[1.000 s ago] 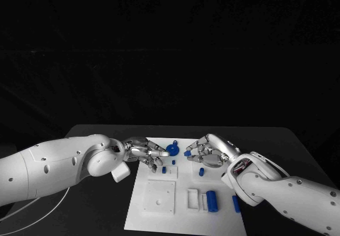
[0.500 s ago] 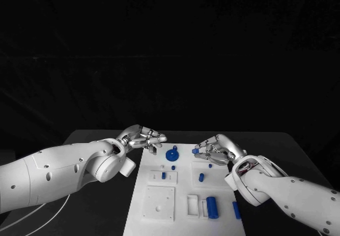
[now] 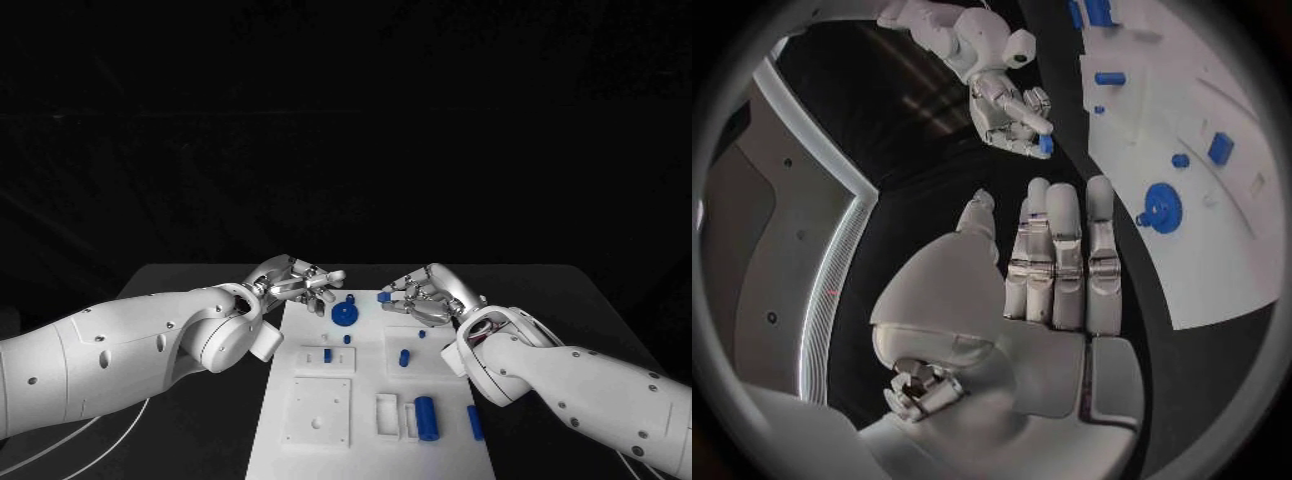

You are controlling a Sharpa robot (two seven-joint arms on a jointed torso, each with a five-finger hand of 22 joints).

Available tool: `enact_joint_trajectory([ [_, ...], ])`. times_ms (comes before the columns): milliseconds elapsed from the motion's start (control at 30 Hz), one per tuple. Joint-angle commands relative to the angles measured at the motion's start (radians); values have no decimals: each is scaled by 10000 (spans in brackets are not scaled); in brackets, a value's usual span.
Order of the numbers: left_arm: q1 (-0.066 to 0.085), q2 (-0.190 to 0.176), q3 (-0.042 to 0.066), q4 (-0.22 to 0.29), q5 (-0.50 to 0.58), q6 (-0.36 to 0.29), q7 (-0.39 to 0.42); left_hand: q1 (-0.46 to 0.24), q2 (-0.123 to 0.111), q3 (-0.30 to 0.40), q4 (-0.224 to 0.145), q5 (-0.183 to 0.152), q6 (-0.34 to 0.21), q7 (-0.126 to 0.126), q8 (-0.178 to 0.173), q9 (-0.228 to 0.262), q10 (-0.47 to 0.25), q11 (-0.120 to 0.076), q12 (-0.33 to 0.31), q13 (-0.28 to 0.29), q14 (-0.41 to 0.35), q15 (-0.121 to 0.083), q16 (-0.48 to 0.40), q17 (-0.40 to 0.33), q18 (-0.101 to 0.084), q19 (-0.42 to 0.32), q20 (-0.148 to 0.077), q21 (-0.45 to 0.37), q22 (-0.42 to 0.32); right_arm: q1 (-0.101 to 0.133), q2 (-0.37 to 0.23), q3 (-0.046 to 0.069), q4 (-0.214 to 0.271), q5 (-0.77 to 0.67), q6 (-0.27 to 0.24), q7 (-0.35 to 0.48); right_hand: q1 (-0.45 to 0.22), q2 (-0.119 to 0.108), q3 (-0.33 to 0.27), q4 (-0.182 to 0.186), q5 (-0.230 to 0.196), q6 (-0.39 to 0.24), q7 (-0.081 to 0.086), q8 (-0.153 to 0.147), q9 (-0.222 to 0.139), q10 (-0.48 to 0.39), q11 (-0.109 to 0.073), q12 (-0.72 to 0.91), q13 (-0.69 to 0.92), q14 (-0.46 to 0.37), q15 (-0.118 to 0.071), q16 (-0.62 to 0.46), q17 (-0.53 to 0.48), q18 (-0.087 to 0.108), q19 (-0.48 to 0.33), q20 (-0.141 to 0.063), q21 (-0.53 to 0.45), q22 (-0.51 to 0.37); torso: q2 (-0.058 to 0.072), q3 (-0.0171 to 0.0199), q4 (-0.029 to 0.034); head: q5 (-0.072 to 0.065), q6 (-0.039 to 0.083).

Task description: Assemble the parts on the task board

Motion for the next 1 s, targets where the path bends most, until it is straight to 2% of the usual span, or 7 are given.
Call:
enact_joint_trajectory([
  [33,-7,82,6,-37,388,378,-391,-53,61,-39,21,15,-7,-32,38,166,-45,-51,87,12,-31,-75,63,2,-109,36,-32,-36,98,-6,22,35,86,126,15,68,-13,60,40,-14,63,409,-103,62,62,45,-3,-36,10,39,-9,-3,-9,22,473,3,-39,980,-1,1,-3,-46,-22],
  [167,-33,165,7,-91,172,587,-749,-247,79,-78,176,47,-1,-150,413,987,-16,-134,425,92,-25,-145,405,146,-147,111,-100,4,360,-6,43,85,206,192,27,59,-20,72,38,-30,64,406,-103,60,62,41,-2,-36,9,40,-8,2,-7,28,473,2,-31,982,-2,1,0,-75,-50],
  [233,-51,200,8,-118,9,745,-956,-424,23,-71,306,34,-295,-124,617,1788,-203,-130,720,141,-116,-128,525,153,-146,77,-87,-4,497,-6,50,107,255,213,39,55,-20,72,38,-30,64,406,-103,60,62,41,-2,-36,9,40,-8,2,-7,28,473,2,-31,982,-1,0,-2,-67,-62],
  [367,-89,263,8,-153,-254,985,-1282,-690,-149,-29,501,4,-720,-108,973,2338,-454,-91,1095,232,-171,-110,687,164,-137,74,-76,34,515,-6,59,143,315,288,55,46,-27,84,34,-47,69,401,-102,61,62,35,0,-40,4,39,-7,-2,-13,34,469,7,-48,978,-5,-8,7,-87,-106],
  [500,-124,326,9,-179,-377,1105,-1444,-955,-528,113,776,-652,-981,0,901,2164,-683,-14,1275,241,-196,-66,757,136,-94,62,-32,64,514,-6,73,162,359,336,96,31,-37,102,25,-73,70,399,-100,62,62,33,0,-36,6,37,-5,-9,-23,39,471,10,-45,979,-2,-11,5,-96,-95],
  [600,-137,368,10,-190,-415,1149,-1485,-1071,-820,512,979,-873,-999,19,910,1913,-782,2,1430,226,-212,-55,838,107,-70,51,-13,112,517,-6,95,169,387,369,146,13,-37,102,25,-73,70,399,-100,62,62,33,0,-36,6,37,-5,-9,-23,39,471,10,-45,979,-4,-15,1,-98,-118],
  [1000,-151,488,11,-197,-361,1334,-1501,-1049,-572,422,796,-742,-1118,78,922,1639,-903,39,1460,140,-251,-21,895,37,-39,7,17,176,511,-6,209,174,523,1124,367,-159,-56,142,-12,-118,77,379,-94,61,62,5,9,-24,22,21,1,-30,-49,51,457,20,-67,977,-6,-10,6,-63,-130],
])
